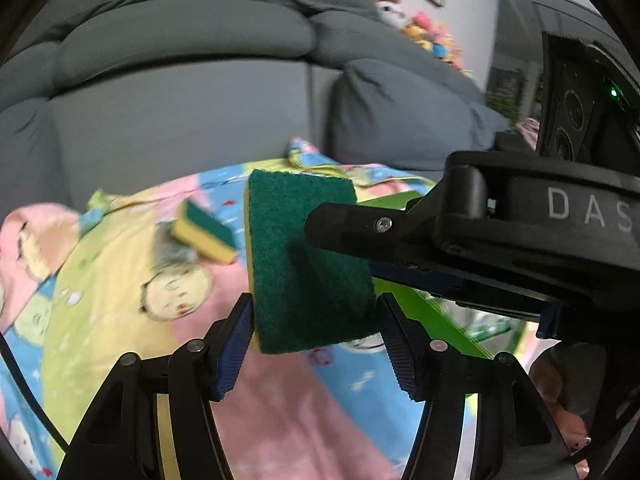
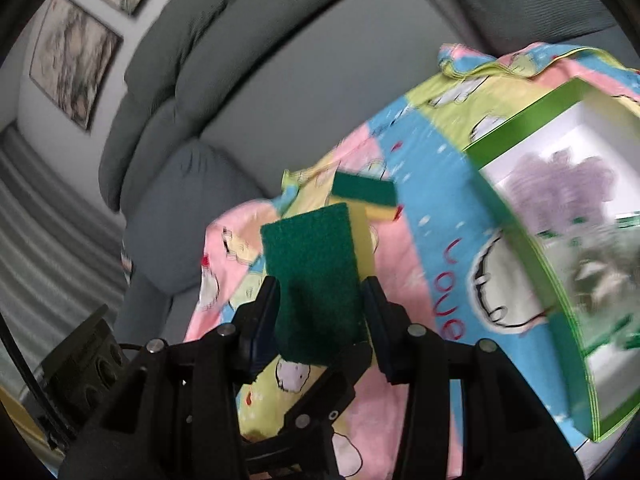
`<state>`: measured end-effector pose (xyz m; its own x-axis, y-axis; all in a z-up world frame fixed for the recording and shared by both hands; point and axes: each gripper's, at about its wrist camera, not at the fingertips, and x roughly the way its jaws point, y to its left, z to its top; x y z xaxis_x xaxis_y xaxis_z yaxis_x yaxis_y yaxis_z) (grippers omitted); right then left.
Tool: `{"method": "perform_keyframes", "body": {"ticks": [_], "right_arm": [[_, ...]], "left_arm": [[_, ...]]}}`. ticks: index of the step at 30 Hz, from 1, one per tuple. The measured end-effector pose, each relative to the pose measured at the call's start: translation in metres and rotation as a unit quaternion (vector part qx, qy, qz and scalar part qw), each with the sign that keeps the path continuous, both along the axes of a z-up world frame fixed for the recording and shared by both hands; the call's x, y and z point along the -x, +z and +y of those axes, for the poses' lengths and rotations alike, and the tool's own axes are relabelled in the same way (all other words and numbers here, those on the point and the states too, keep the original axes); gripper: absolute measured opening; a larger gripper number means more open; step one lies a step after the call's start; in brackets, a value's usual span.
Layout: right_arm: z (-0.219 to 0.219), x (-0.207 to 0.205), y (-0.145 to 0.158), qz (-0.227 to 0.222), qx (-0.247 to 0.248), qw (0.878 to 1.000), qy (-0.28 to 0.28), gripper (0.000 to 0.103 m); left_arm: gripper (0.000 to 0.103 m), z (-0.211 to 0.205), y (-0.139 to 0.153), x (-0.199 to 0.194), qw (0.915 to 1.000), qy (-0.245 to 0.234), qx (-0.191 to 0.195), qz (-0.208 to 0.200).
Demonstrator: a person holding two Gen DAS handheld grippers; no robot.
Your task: Organize objects
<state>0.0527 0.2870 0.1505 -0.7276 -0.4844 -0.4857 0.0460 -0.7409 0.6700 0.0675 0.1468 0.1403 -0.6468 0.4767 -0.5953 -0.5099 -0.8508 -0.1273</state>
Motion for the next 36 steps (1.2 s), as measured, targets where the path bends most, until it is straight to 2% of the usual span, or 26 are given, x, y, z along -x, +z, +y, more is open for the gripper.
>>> {"method": "perform_keyframes", "body": {"ticks": [8, 14, 25, 36], "right_arm": [[0.061, -0.032, 0.003, 0.024, 0.033, 0.995, -0.086, 0.046], [0.094, -0.046, -0.008, 0.020, 0.062, 0.989, -0.136, 0.046], [0.142, -0.067, -0.028, -0.003, 0.086, 0.973, -0.215, 0.046], [0.162, -0.071, -0.044, -0.041, 0.084, 0.962, -0.257, 0.046]], "left_arm": [[0.063, 0.061, 0.007, -0.005, 0.9975, -0.068, 0.011, 0.015], [0.063, 0.099, 0.005, -0.009, 0.9940, -0.102, 0.032, 0.025], [0.063, 0.151, -0.009, -0.003, 0.9875, -0.153, 0.035, -0.013], [0.063, 0.167, -0.028, 0.003, 0.9824, -0.174, 0.025, -0.063]]}}
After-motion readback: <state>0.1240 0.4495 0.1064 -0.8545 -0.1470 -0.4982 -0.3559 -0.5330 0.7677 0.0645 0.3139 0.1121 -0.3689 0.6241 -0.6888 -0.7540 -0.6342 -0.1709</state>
